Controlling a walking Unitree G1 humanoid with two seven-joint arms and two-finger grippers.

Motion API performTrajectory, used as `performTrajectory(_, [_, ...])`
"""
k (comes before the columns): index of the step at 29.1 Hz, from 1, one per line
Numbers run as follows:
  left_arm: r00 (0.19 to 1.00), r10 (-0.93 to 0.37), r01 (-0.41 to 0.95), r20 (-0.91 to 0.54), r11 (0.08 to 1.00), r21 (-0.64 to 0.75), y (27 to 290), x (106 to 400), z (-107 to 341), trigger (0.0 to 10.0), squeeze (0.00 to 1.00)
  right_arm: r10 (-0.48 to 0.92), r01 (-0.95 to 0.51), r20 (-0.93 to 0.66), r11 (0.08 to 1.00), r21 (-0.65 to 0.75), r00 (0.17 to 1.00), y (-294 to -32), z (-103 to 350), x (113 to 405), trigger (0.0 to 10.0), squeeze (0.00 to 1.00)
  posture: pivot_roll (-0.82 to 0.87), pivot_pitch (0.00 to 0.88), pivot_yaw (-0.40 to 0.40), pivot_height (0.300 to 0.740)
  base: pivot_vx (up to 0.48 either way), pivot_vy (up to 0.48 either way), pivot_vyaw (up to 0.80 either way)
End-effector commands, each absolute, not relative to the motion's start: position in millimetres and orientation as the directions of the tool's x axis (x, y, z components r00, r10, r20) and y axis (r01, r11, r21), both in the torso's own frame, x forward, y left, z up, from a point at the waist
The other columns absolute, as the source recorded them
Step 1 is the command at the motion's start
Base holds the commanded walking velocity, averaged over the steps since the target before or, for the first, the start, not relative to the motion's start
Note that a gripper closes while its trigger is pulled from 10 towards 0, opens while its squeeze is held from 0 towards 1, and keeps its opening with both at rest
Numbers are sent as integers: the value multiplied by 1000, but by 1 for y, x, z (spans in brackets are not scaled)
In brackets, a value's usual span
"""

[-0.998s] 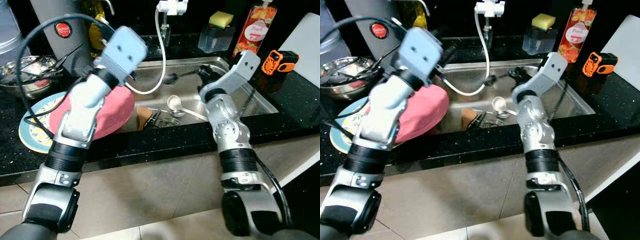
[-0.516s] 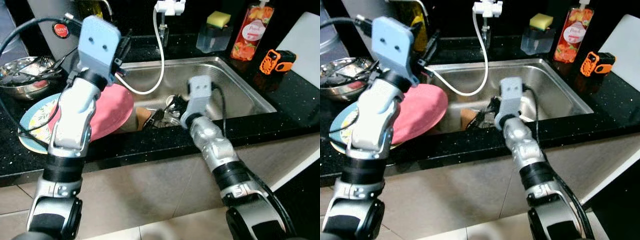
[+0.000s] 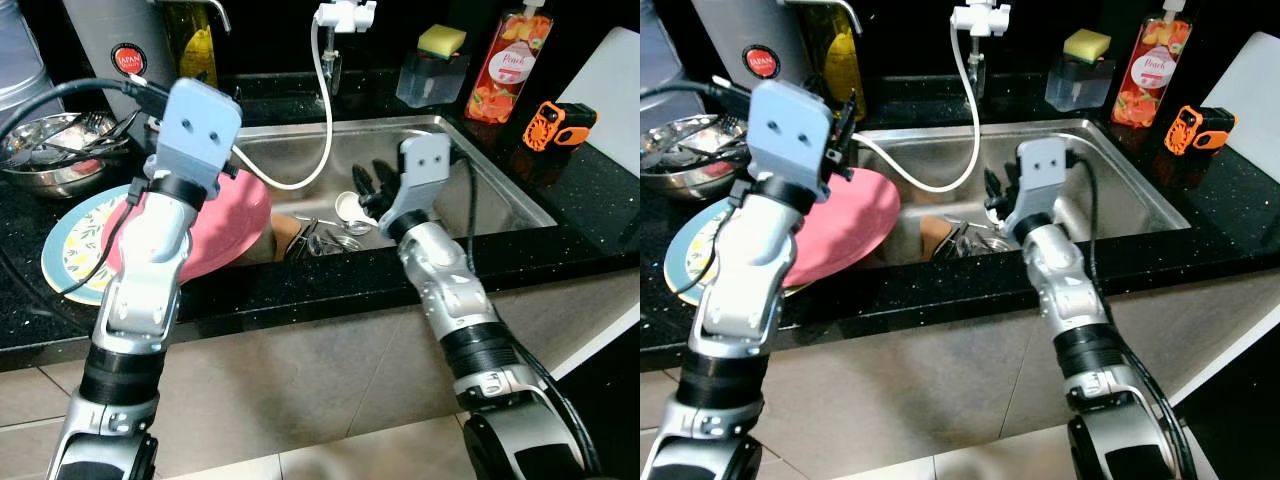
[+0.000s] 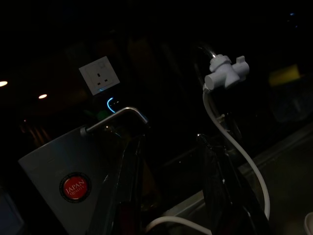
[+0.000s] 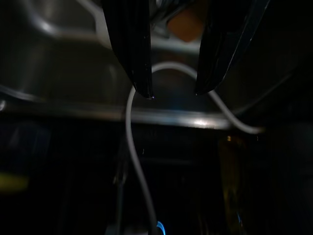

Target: Kitchen organization

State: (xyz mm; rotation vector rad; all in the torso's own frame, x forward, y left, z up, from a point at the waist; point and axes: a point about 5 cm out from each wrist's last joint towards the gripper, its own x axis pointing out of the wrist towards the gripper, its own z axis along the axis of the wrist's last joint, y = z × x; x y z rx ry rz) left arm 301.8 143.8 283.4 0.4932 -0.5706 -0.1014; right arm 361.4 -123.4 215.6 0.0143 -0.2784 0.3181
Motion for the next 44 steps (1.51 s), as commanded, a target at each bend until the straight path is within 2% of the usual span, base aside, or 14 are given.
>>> performTrajectory(1, [841,-221,-58,494,871,489,142,299,281,10000,0,258,-265,327,964,-24,909,-140,223,358,10000,0,224,0,-42,740,0,0,0])
performTrajectory(2, [841,-221,-58,494,871,489,142,299,281,10000,0,258,-265,327,964,-24,909,-140,223,358,10000,0,224,0,-42,740,0,0,0])
performTrajectory(3, [832,-230,-92,505,840,534,141,295,276,10000,0,74,-83,384,997,7,921,-174,233,360,10000,0,222,0,-42,740,0,0,0])
performTrajectory(4, [832,-230,-92,505,840,534,141,295,276,10000,0,74,-83,384,997,7,921,-174,233,360,10000,0,222,0,-42,740,0,0,0])
performTrajectory(6, [812,-269,-112,519,800,589,136,286,270,10000,0,-134,125,411,991,48,902,-211,237,359,10000,0,222,0,-42,740,0,0,0])
performTrajectory(10, [791,-320,-120,522,755,645,126,276,261,10000,0,-344,352,392,934,52,853,-255,231,352,10000,0,229,0,-47,740,0,0,0])
performTrajectory(14, [784,-347,-112,515,736,667,119,272,255,10000,0,-445,467,373,884,35,814,-277,225,347,10000,0,238,0,-52,740,0,0,0])
performTrajectory(18, [787,-354,-117,506,719,685,115,267,247,10000,0,-680,706,251,708,-17,689,-331,193,326,10000,0,241,0,-58,740,0,0,0])
performTrajectory(24, [783,-350,-145,514,702,697,119,266,245,10000,0,-838,849,139,518,-100,528,-372,155,295,10000,0,240,0,-63,740,0,0,0])
performTrajectory(27, [780,-356,-143,515,700,700,117,266,244,10000,0,-882,878,73,452,-159,466,-384,133,279,10000,0,237,0,-63,740,0,0,0])
performTrajectory(32, [777,-355,-146,520,702,697,116,266,244,10000,0,-894,861,-40,441,-251,446,-388,101,261,10000,0,234,0,-64,740,0,0,0])
performTrajectory(35, [774,-353,-150,526,704,694,115,268,246,10000,0,-865,794,-148,500,-346,480,-382,69,247,10000,0,234,0,-64,740,0,0,0])
performTrajectory(41, [767,-356,-153,534,708,690,112,272,246,10000,0,-696,532,-434,718,-449,572,-346,6,225,10000,0,224,0,-64,740,0,0,0])
performTrajectory(44, [766,-356,-153,535,708,689,112,272,246,10000,0,-676,501,-461,736,-454,575,-341,0,222,10000,0,226,0,-64,740,0,0,0])
